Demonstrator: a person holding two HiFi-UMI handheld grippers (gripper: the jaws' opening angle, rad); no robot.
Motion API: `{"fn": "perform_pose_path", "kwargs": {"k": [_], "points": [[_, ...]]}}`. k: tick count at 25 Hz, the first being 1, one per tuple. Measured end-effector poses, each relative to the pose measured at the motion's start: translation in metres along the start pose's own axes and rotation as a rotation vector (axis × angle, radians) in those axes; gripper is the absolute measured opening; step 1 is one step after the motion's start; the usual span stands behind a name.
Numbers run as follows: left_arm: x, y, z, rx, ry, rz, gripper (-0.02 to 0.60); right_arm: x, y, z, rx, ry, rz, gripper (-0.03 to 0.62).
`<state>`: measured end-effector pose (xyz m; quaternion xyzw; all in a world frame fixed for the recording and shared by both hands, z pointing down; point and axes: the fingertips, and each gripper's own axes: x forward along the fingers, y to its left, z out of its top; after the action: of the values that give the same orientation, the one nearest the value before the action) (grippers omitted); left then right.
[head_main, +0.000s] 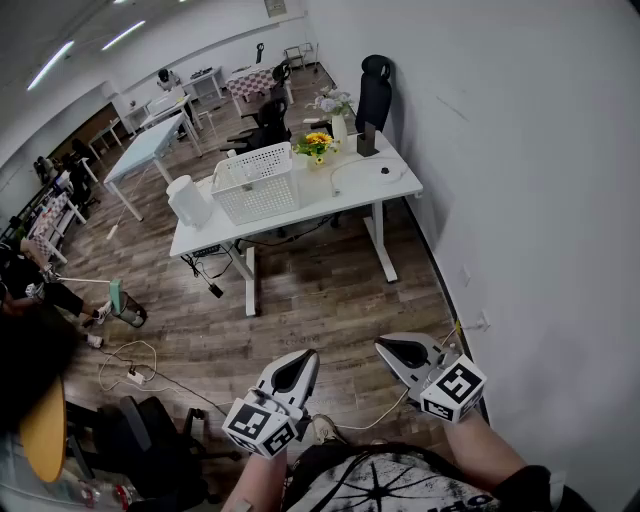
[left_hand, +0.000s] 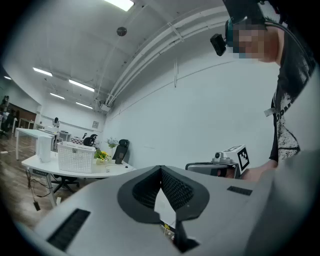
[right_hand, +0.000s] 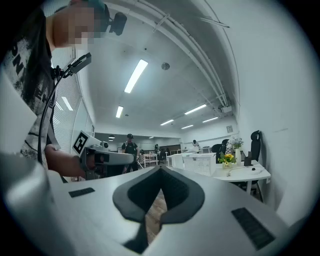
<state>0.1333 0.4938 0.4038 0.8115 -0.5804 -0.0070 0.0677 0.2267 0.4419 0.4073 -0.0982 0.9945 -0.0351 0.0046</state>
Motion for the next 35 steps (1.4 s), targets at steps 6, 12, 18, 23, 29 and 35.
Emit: {"fn": "perform_pose_path", "kwargs": {"k": [6, 12, 18, 23, 29, 35], "points": [[0.002, 0.005, -0.001, -0.006, 0.001, 0.010, 0.009, 0.001, -0.002, 0.002, -0.004, -0.006, 0.008, 0.020], [0.004, 0.013, -0.004, -0.012, 0.010, 0.019, 0.009, 0.010, -0.006, 0.001, 0.050, -0.021, 0.048, 0.020], [0.007, 0.045, -0.013, -0.050, 0.008, 0.029, 0.009, 0.038, -0.017, -0.006, 0.084, -0.021, 0.062, 0.020], [0.016, 0.089, -0.012, -0.076, 0.012, 0.018, 0.009, 0.080, -0.032, -0.008, 0.083, -0.012, 0.050, 0.021], [0.027, 0.154, -0.007, -0.081, 0.025, -0.005, 0.009, 0.145, -0.047, -0.004, 0.072, 0.002, 0.029, 0.021], [0.034, 0.222, 0.006, -0.072, 0.031, -0.025, 0.009, 0.213, -0.061, 0.003, 0.071, -0.012, 0.013, 0.021]]}}
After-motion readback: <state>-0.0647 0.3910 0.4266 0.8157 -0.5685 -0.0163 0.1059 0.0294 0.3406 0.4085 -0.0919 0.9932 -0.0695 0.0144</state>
